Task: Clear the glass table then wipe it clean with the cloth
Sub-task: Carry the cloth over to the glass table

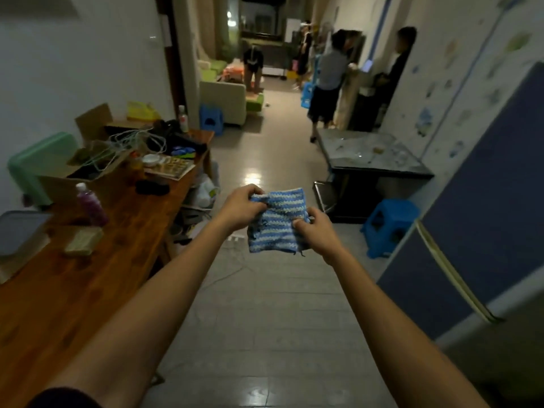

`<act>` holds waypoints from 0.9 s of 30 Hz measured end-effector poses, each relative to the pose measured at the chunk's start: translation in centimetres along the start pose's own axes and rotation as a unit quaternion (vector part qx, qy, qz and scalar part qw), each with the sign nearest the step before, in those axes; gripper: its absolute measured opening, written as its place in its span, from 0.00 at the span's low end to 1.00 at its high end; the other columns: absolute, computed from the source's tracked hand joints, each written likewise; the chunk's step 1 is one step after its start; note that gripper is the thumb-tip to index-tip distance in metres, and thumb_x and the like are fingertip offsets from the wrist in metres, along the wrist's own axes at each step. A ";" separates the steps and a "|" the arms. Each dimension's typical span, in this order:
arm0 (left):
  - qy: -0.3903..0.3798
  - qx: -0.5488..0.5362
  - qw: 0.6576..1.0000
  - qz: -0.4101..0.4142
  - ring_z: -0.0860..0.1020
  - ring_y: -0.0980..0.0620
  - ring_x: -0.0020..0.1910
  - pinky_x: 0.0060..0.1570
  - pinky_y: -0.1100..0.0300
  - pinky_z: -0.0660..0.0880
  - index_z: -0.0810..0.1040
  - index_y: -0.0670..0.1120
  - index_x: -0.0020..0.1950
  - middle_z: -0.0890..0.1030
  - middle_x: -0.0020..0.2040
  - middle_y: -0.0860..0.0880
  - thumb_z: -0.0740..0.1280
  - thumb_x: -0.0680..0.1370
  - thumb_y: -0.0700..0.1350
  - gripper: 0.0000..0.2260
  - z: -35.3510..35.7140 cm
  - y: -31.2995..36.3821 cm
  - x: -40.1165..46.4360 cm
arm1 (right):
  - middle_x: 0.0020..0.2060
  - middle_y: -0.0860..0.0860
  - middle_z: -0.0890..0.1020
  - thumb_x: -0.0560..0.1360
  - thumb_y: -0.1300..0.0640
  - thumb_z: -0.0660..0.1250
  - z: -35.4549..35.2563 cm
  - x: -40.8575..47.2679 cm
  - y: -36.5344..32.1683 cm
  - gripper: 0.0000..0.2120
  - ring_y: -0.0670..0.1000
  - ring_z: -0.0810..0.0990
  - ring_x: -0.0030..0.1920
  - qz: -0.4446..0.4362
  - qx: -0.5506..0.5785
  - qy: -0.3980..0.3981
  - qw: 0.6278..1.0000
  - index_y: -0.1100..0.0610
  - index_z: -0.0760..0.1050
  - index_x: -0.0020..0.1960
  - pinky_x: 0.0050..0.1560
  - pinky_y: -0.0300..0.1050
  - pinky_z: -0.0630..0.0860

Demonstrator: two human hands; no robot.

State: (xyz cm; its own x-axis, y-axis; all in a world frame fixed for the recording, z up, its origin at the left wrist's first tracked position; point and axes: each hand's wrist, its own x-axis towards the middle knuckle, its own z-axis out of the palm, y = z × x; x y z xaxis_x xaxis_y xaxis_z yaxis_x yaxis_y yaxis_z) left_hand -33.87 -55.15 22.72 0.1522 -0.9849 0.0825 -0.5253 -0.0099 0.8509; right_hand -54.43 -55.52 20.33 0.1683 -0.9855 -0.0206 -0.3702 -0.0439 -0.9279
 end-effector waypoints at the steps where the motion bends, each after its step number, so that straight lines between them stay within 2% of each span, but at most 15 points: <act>1: -0.008 0.000 1.000 0.009 0.82 0.44 0.46 0.47 0.48 0.80 0.78 0.51 0.45 0.84 0.45 0.44 0.71 0.68 0.46 0.07 0.7 0.9 0.2 | 0.44 0.52 0.83 0.69 0.53 0.67 -1.0 -0.4 0.0 0.07 0.55 0.84 0.44 0.002 0.006 0.010 1.000 0.49 0.75 0.47 0.43 0.60 0.82; 5: -0.049 0.006 0.998 0.044 0.81 0.47 0.44 0.42 0.53 0.78 0.78 0.47 0.50 0.82 0.45 0.46 0.69 0.73 0.42 0.06 3.9 4.4 0.9 | 0.45 0.52 0.82 0.75 0.58 0.66 -4.8 -1.8 0.7 0.06 0.54 0.84 0.45 0.008 0.039 0.034 0.999 0.52 0.73 0.51 0.39 0.53 0.83; 8: -0.081 0.015 0.995 0.062 0.78 0.52 0.42 0.35 0.59 0.73 0.78 0.46 0.51 0.81 0.45 0.48 0.67 0.75 0.39 0.06 6.9 6.9 1.6 | 0.44 0.50 0.82 0.76 0.58 0.66 -8.0 -2.6 1.8 0.04 0.51 0.83 0.43 0.000 0.051 0.065 0.997 0.50 0.73 0.48 0.37 0.47 0.81; 11: -0.104 0.013 0.992 0.072 0.79 0.50 0.43 0.40 0.56 0.77 0.78 0.46 0.52 0.81 0.45 0.47 0.66 0.75 0.38 0.08 10.5 9.7 2.1 | 0.43 0.50 0.81 0.76 0.57 0.66 -11.9 -3.0 3.3 0.04 0.50 0.82 0.42 0.002 0.061 0.097 0.993 0.50 0.72 0.46 0.34 0.42 0.78; 14: -0.123 0.006 0.989 0.078 0.80 0.47 0.48 0.50 0.50 0.78 0.77 0.49 0.50 0.81 0.48 0.46 0.66 0.75 0.39 0.07 13.9 12.2 2.8 | 0.46 0.52 0.82 0.76 0.54 0.66 -15.5 -3.0 4.9 0.04 0.50 0.83 0.44 0.013 0.070 0.116 0.991 0.52 0.74 0.50 0.40 0.50 0.83; 16: -0.126 0.006 0.989 0.081 0.80 0.46 0.49 0.51 0.48 0.79 0.76 0.50 0.51 0.81 0.49 0.45 0.66 0.75 0.39 0.07 15.9 13.3 3.0 | 0.47 0.52 0.82 0.76 0.54 0.65 -17.4 -3.0 5.9 0.07 0.50 0.84 0.45 0.022 0.076 0.117 0.990 0.54 0.74 0.53 0.42 0.50 0.83; 18: -0.116 -0.004 0.990 0.079 0.80 0.47 0.48 0.49 0.48 0.79 0.75 0.48 0.53 0.80 0.48 0.46 0.67 0.75 0.40 0.08 17.7 14.2 3.3 | 0.48 0.52 0.82 0.78 0.54 0.65 -19.0 -2.8 6.7 0.07 0.49 0.83 0.46 0.021 0.090 0.114 0.989 0.55 0.74 0.54 0.41 0.47 0.82; 21: -0.089 -0.026 0.993 0.067 0.78 0.50 0.44 0.41 0.56 0.76 0.73 0.47 0.55 0.77 0.46 0.49 0.67 0.76 0.40 0.09 20.0 15.6 4.0 | 0.47 0.52 0.82 0.78 0.56 0.65 -21.5 -1.7 7.5 0.05 0.49 0.83 0.45 0.019 0.099 0.125 0.987 0.55 0.74 0.52 0.41 0.46 0.81; 25: -0.075 -0.036 0.995 0.062 0.78 0.54 0.44 0.39 0.59 0.76 0.72 0.46 0.57 0.77 0.46 0.51 0.68 0.77 0.42 0.10 22.4 17.2 5.9 | 0.47 0.52 0.82 0.78 0.55 0.64 -23.8 0.6 8.6 0.04 0.51 0.84 0.46 0.022 0.115 0.122 0.986 0.54 0.74 0.51 0.44 0.50 0.83; 27: -0.072 -0.042 0.995 0.063 0.79 0.54 0.44 0.42 0.57 0.78 0.73 0.45 0.56 0.78 0.46 0.51 0.68 0.77 0.42 0.09 23.7 17.6 7.8 | 0.47 0.52 0.83 0.77 0.55 0.64 -24.9 2.3 9.2 0.04 0.51 0.84 0.46 0.026 0.123 0.126 0.984 0.54 0.75 0.51 0.45 0.53 0.83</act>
State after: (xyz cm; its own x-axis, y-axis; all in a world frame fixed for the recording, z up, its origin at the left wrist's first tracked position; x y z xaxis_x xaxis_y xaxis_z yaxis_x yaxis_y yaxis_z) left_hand -61.81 -67.08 26.02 -0.0349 -0.9920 0.1214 -0.4604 0.1238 0.8790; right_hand -80.20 -62.24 21.00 -0.0891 -0.9960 -0.0055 -0.1355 0.0176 -0.9906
